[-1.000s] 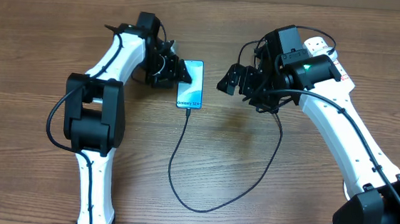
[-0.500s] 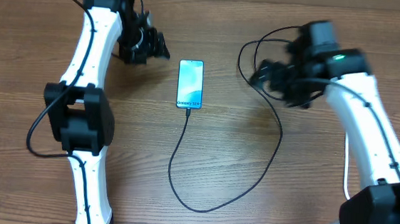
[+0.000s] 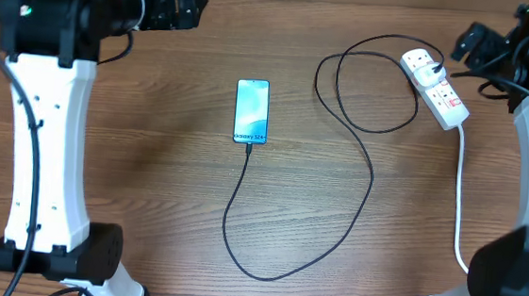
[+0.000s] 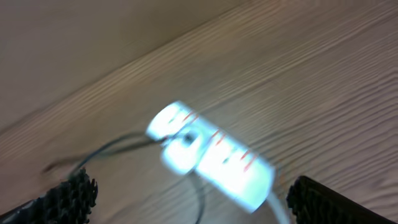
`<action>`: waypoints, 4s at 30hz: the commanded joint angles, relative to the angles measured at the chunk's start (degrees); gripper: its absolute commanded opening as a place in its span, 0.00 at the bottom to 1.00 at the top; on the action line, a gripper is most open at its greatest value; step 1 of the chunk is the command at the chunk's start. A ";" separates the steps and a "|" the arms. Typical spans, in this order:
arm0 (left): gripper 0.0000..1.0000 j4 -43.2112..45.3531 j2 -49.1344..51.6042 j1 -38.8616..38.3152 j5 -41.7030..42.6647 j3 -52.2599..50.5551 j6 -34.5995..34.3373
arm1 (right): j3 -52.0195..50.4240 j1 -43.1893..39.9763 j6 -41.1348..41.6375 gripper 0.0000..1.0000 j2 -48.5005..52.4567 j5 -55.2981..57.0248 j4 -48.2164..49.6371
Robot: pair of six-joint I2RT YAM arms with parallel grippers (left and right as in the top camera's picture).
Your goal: Plug charger to phone and switch on socket
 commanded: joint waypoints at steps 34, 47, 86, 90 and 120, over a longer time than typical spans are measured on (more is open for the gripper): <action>1.00 -0.79 2.75 -0.37 -2.49 -0.70 0.72 | 1.18 -2.54 -0.92 1.00 27.58 7.56 13.64; 1.00 -0.79 2.75 -0.37 -2.49 -0.70 0.72 | 1.18 -2.54 -0.92 1.00 27.58 1.77 11.54; 1.00 -0.79 2.75 -0.37 -2.49 -0.70 0.72 | 2.16 -3.21 3.89 1.00 21.49 0.00 0.02; 1.00 -0.79 2.75 -0.37 -2.49 -0.70 0.72 | 2.14 -3.54 7.80 1.00 11.47 4.66 -4.09; 1.00 -0.79 2.75 -0.37 -2.49 -0.70 0.72 | -9.44 17.75 19.08 1.00 -43.01 -7.56 -44.68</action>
